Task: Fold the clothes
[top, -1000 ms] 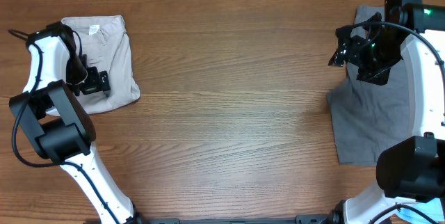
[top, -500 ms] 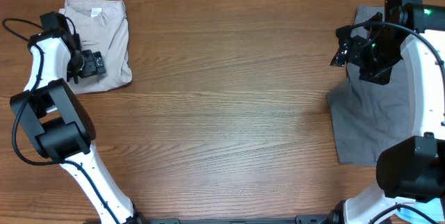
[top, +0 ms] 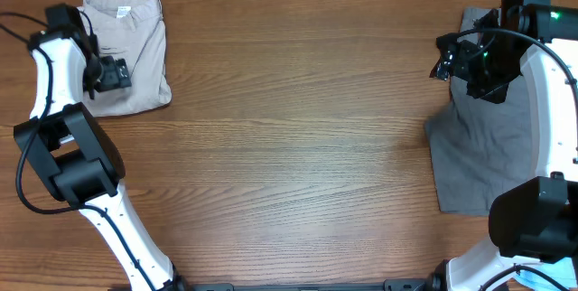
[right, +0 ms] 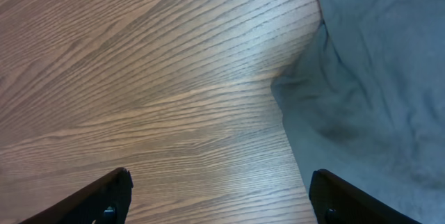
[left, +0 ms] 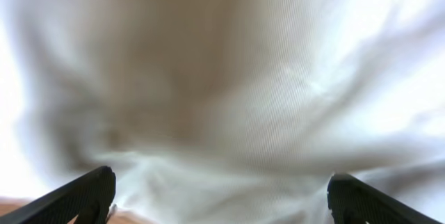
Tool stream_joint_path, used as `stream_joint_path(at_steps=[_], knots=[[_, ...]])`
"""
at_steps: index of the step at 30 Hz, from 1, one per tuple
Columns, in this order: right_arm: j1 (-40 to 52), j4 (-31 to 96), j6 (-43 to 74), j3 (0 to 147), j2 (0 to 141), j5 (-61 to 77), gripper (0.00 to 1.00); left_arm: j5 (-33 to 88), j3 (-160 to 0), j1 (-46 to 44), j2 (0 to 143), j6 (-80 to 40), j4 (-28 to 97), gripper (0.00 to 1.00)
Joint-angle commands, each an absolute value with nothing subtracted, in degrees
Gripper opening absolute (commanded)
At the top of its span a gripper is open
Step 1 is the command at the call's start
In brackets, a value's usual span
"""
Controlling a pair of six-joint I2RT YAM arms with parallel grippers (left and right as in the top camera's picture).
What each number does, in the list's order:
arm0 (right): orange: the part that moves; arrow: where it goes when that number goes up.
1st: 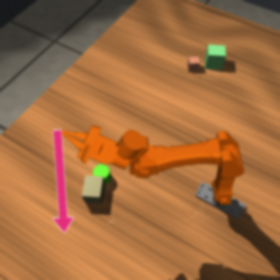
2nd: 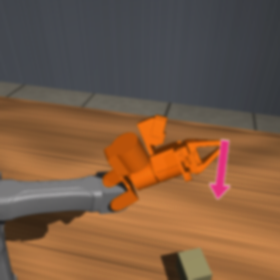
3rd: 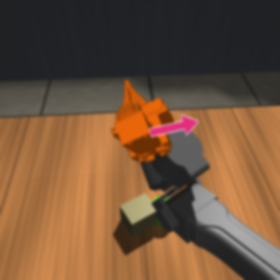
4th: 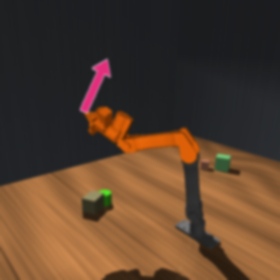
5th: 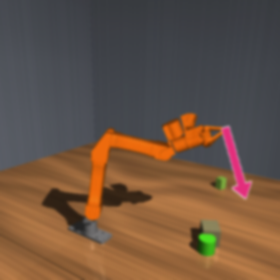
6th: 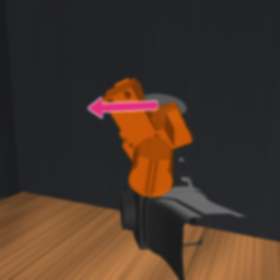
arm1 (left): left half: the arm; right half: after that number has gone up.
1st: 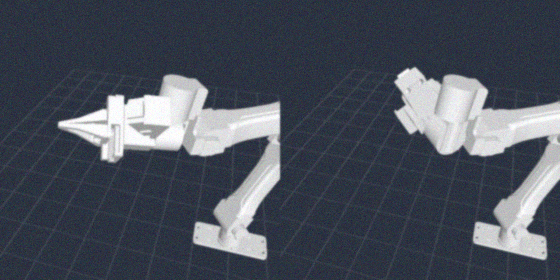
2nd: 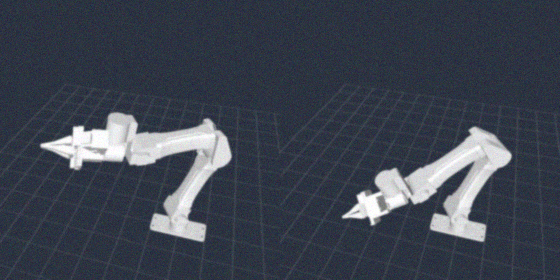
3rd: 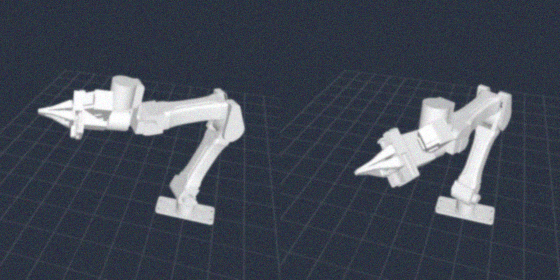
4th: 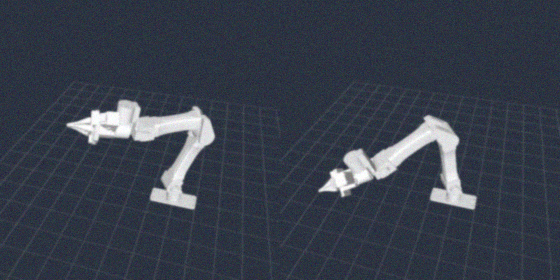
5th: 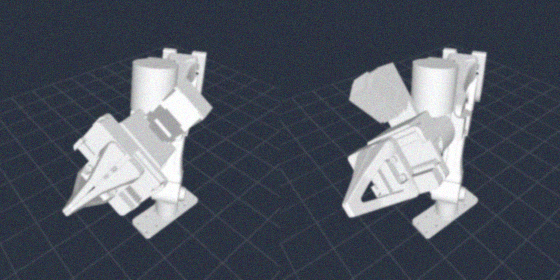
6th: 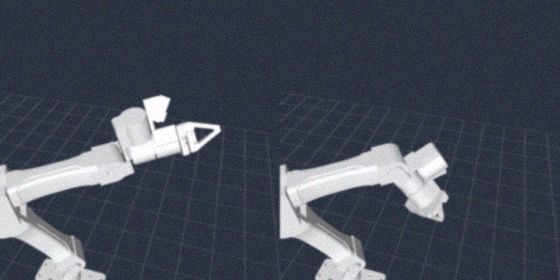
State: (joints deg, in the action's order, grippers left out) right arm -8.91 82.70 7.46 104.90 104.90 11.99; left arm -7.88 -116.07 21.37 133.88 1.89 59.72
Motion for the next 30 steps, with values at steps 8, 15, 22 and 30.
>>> stream_joint_path(at_steps=[8,15,22,30], knots=[[-8.6,85.6,7.0,115.7,103.0,11.6,0.86,-5.9,-147.1,17.4,133.3,-0.4,83.0,1.0],[-8.6,89.1,7.0,123.1,99.9,11.6,0.89,-1.2,-153.5,9.3,130.7,-0.2,88.2,1.0],[-8.6,92.2,5.7,123.1,99.6,11.6,0.89,-1.6,-152.6,2.3,130.8,0.2,88.2,1.0],[-8.6,92.2,4.6,123.1,99.7,11.6,0.9,2.0,-139.8,1.1,130.9,1.1,76.9,1.0]])
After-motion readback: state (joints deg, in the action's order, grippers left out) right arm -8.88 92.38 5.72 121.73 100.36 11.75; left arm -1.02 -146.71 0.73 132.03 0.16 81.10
